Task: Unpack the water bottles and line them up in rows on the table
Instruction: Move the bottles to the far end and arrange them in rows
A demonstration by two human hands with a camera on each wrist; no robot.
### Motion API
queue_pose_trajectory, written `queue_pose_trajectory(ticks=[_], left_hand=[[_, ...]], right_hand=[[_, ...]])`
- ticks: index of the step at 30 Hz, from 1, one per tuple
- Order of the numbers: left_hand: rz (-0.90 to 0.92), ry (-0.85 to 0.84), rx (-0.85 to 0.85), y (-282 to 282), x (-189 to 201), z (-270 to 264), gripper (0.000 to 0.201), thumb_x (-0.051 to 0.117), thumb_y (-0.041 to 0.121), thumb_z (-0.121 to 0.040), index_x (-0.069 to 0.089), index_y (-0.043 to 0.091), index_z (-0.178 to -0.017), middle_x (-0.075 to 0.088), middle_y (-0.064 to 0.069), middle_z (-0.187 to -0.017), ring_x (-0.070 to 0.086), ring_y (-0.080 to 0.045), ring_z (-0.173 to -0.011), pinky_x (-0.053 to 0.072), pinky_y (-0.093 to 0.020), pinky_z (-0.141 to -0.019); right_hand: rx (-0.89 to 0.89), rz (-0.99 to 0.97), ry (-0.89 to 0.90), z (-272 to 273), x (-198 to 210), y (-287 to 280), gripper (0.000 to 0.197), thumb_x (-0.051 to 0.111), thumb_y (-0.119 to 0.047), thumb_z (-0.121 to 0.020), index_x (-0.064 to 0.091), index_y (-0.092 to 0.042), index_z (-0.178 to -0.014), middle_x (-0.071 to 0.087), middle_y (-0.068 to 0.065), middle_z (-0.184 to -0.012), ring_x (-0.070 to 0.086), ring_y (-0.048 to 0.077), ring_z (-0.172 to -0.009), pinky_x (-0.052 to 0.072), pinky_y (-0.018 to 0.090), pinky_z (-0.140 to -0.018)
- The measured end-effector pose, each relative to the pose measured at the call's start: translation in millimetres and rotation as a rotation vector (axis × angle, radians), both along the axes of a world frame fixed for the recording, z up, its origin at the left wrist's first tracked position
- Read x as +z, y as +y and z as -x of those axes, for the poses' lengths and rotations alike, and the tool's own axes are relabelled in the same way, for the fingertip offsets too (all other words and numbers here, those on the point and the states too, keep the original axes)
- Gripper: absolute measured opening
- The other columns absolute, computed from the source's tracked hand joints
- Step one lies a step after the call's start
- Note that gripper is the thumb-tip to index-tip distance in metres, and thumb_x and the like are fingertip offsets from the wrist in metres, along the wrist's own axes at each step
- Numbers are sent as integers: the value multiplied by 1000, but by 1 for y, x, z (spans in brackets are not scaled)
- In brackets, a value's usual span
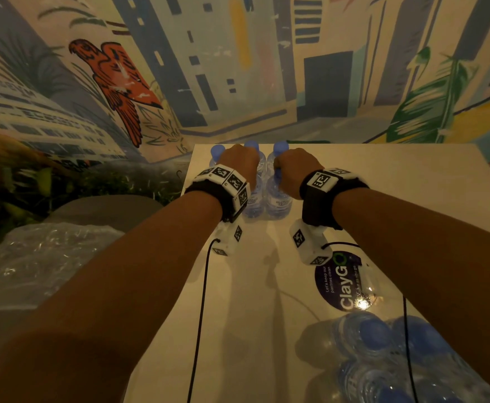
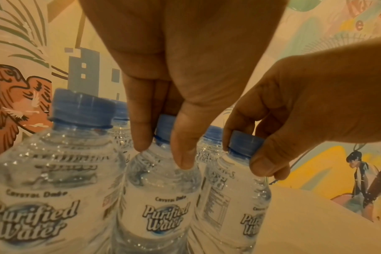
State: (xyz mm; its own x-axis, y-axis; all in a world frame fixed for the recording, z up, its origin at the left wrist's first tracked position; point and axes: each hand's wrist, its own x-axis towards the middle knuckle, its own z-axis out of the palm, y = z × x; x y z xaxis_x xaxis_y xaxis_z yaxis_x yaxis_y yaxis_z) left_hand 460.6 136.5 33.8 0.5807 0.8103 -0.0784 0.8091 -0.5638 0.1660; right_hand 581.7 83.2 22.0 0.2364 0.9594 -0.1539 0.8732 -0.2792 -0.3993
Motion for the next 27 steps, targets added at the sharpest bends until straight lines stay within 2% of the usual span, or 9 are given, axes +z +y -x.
queue_pose_trajectory(ticks=[3, 7, 10, 12, 14, 18, 20, 23, 27], left_hand=[[-5, 12, -14, -3, 3, -3, 2, 57, 11, -86, 57, 12, -88, 65, -12, -97, 62, -28, -97, 37, -28, -75], [4, 37, 2, -8, 5, -3, 6, 54, 8, -88, 58, 10, -92, 64, -13, -102, 61, -28, -101, 37, -28, -76], [17, 93, -3, -9, 7, 0, 11, 50, 10, -90, 57, 11, -81, 61, -8, -88, 61, -29, -103, 38, -31, -75], [7, 129, -12, -13, 11, 3, 16, 50, 12, -89, 61, 7, -99, 61, -8, -95, 60, -30, -106, 44, -35, -84], [-17, 167, -15, -21, 18, 4, 27, 58, 12, -85, 59, 9, -112, 63, -12, -110, 61, -32, -106, 48, -37, -87], [-90, 40, -66, -41, 32, 7, 27, 54, 10, -86, 60, 10, -113, 63, -12, -117, 60, -32, -108, 45, -37, -91], [-116, 20, -89, -55, 44, 9, 28, 53, 13, -87, 62, 10, -112, 63, -12, -117, 61, -33, -108, 46, -38, -91], [-85, 70, -126, -84, 60, 13, 25, 56, 18, -86, 64, 9, -109, 64, -13, -111, 61, -33, -104, 48, -37, -86], [122, 51, -340, -135, 73, 18, 22, 67, 26, -82, 70, 9, -95, 68, -6, -96, 63, -27, -96, 48, -33, -80]], right_hand=[[18, -4, -15, 0, 0, 0, 20, 49, -14, -90, 58, -3, -105, 62, 20, -99, 60, 37, -96, 35, 28, -71], [42, 17, -49, 1, 3, -1, 22, 51, -15, -91, 59, -2, -108, 63, 20, -105, 60, 37, -99, 36, 29, -72], [51, 44, -53, 1, 12, -5, 26, 56, -18, -88, 58, -4, -109, 63, 18, -105, 61, 38, -100, 42, 32, -74], [66, 63, -63, 1, 19, -12, 34, 61, -19, -86, 55, -7, -117, 63, 18, -111, 60, 37, -104, 47, 36, -81], [87, 72, -71, 0, 29, -25, 41, 64, -20, -85, 52, -10, -123, 61, 16, -119, 59, 35, -109, 47, 36, -88], [164, 72, -109, 0, 54, -64, 42, 64, -19, -86, 54, -9, -126, 57, 15, -128, 54, 32, -118, 42, 36, -98], [203, 81, -119, 0, 69, -90, 45, 66, -21, -86, 55, -14, -128, 54, 12, -133, 51, 29, -121, 39, 33, -100], [251, 121, -127, -2, 86, -134, 43, 69, -25, -83, 58, -20, -124, 57, 8, -129, 55, 25, -112, 38, 27, -91], [288, 207, -148, -7, 102, -194, 40, 71, -26, -82, 61, -23, -121, 65, 2, -113, 49, 13, -84, 36, 21, -79]])
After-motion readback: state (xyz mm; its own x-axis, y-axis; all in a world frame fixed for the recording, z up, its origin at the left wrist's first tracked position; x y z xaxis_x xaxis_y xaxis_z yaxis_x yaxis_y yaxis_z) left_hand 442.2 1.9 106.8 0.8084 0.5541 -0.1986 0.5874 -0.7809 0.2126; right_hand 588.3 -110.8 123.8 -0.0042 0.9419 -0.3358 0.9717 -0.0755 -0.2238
